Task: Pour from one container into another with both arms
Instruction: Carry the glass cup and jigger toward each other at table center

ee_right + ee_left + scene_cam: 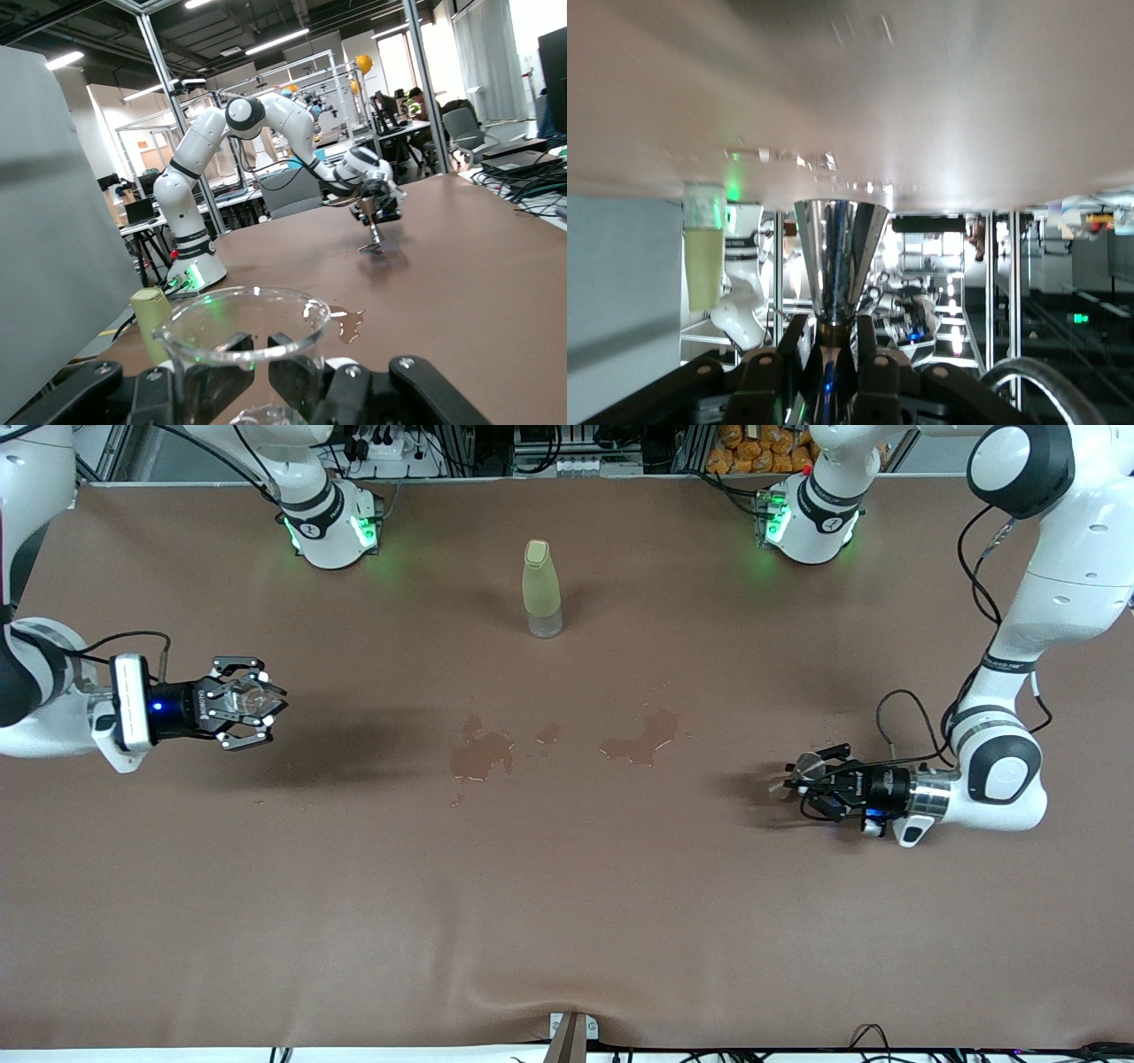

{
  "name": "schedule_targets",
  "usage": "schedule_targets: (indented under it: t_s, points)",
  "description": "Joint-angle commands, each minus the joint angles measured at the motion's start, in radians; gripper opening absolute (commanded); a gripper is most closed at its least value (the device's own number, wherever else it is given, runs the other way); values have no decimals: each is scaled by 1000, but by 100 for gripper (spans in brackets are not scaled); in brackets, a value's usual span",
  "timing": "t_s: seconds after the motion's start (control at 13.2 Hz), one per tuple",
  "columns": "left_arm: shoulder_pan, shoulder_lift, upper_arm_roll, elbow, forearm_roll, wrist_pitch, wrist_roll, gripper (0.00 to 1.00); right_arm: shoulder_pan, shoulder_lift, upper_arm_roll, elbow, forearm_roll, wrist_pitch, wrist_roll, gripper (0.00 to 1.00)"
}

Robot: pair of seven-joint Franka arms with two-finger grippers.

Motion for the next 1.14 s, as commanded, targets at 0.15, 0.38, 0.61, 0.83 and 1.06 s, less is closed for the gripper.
schedule_targets:
  t_s: [0.15, 0.38, 0.61, 0.83, 1.06]
  points:
    - [-122, -19, -13, -2, -137, 50, -20, 0, 67, -11, -5, -27, 12, 12, 10, 0]
    - [-233, -19, -13, -1, -238, 148, -28, 0, 112, -10, -4, -34, 50, 23, 8, 0]
    - [-357, -16, -11, 11, -364, 292, -28, 0, 151, -10, -3, -57, 81, 60, 7, 0]
    - [-471, -10, -11, 15, -516, 419, -32, 0, 170, -11, 28, -86, 125, 103, 2, 0]
    - [-584, 1, -5, 42, -620, 519, -20, 0, 172, -11, 89, -126, 187, 166, -39, 0]
